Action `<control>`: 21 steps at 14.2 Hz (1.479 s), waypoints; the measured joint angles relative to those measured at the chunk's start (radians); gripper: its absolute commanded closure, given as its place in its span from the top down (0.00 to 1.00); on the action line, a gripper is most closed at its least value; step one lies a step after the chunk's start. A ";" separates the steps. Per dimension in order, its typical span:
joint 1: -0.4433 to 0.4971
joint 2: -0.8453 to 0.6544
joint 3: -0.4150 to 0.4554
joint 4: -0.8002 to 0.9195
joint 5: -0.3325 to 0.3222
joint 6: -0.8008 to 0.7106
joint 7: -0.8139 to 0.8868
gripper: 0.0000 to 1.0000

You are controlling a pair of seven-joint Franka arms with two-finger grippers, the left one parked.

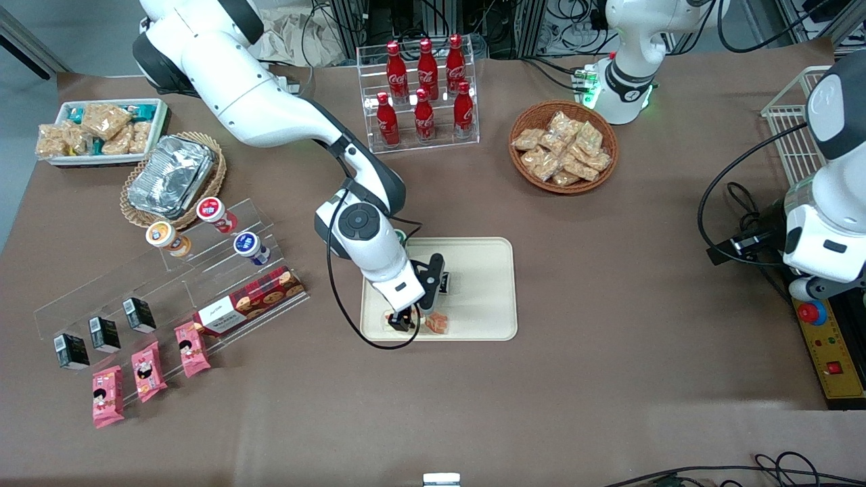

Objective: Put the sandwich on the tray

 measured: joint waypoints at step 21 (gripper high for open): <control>-0.325 -0.612 -0.128 0.031 0.263 -0.794 0.477 0.98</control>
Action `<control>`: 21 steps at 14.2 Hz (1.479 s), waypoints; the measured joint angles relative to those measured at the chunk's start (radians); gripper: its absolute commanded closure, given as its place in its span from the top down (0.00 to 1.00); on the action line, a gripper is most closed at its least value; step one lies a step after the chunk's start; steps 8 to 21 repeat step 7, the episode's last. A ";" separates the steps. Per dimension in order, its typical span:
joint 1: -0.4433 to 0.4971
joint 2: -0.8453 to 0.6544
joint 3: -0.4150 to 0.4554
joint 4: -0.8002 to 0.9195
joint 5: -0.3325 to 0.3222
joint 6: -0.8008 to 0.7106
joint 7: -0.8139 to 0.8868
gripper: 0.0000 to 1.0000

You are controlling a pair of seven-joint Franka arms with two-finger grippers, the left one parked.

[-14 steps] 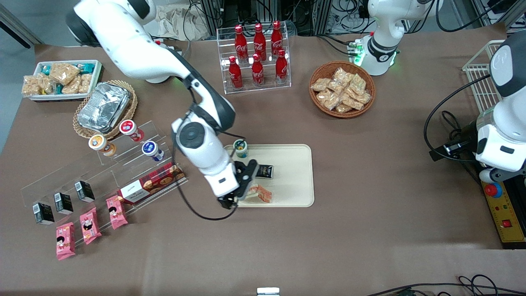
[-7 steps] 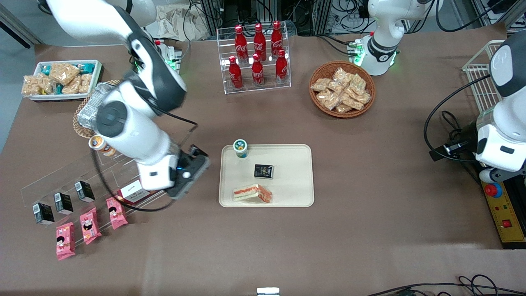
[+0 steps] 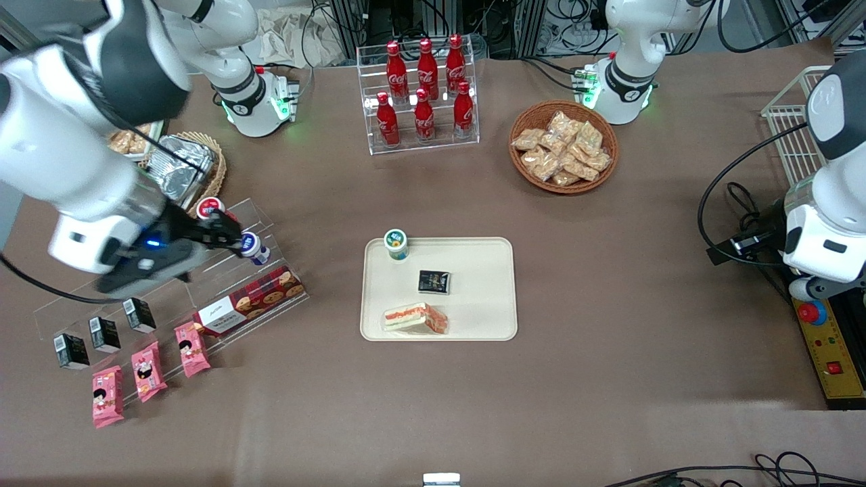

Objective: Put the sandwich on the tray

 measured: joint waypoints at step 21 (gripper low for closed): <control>-0.005 -0.076 -0.201 -0.001 0.000 -0.126 0.030 0.98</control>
